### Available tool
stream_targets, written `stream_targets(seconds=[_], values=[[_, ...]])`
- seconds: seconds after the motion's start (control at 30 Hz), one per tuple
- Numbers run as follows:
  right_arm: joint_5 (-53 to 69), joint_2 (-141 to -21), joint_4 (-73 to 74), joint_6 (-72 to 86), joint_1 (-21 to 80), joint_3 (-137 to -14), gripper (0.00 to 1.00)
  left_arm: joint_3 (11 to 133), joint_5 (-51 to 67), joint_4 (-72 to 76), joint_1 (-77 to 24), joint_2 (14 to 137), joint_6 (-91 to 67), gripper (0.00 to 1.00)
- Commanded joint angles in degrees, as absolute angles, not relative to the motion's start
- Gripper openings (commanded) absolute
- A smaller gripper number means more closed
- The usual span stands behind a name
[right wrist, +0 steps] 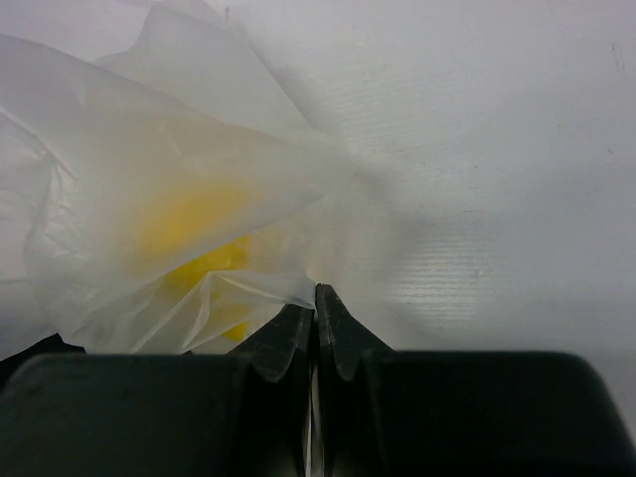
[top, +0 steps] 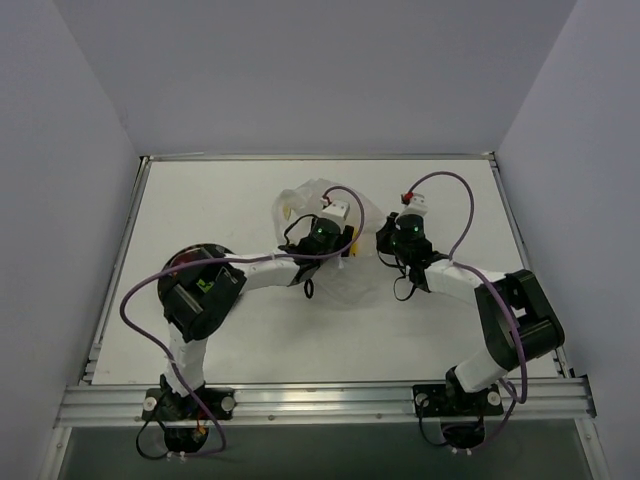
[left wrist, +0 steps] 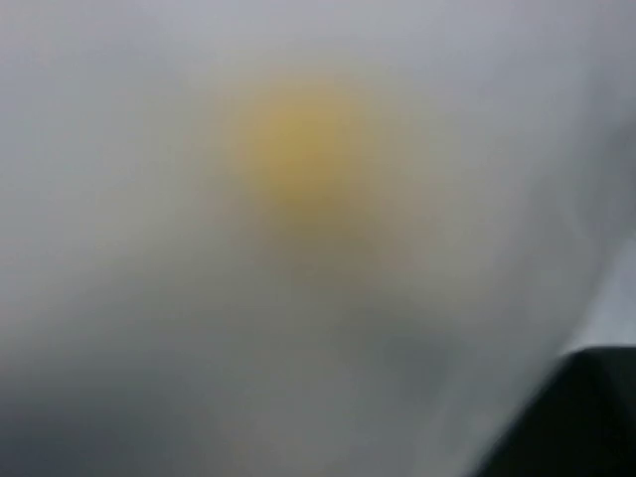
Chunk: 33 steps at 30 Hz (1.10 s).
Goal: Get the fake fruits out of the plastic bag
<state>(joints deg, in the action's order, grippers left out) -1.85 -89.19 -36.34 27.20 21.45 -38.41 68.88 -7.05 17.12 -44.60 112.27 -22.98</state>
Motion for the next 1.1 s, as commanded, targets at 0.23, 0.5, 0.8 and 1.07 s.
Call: stream_targets(seconds=[0.23,0.5,0.8,1.07], values=[[-2.29,-84.73,-35.69,27.16,23.02,-37.62,0.00,60.39,-0.01,19.42,-47.11,91.42,-27.15,0.51],[-3.86,-80.69,-34.98,25.93,26.80,-36.91,0.00,57.92,8.52,15.03,-46.85,82.45,-32.69,0.48],[-4.04,-80.07,-35.42,26.28,26.98,-35.69,0.00,58.18,11.17,7.41,-44.04,67.34,-33.14,0.47],[-5.97,-77.26,-32.44,26.46,27.60,-36.21,0.00,57.31,0.54,0.09,-43.33,70.21,-27.00,0.46]])
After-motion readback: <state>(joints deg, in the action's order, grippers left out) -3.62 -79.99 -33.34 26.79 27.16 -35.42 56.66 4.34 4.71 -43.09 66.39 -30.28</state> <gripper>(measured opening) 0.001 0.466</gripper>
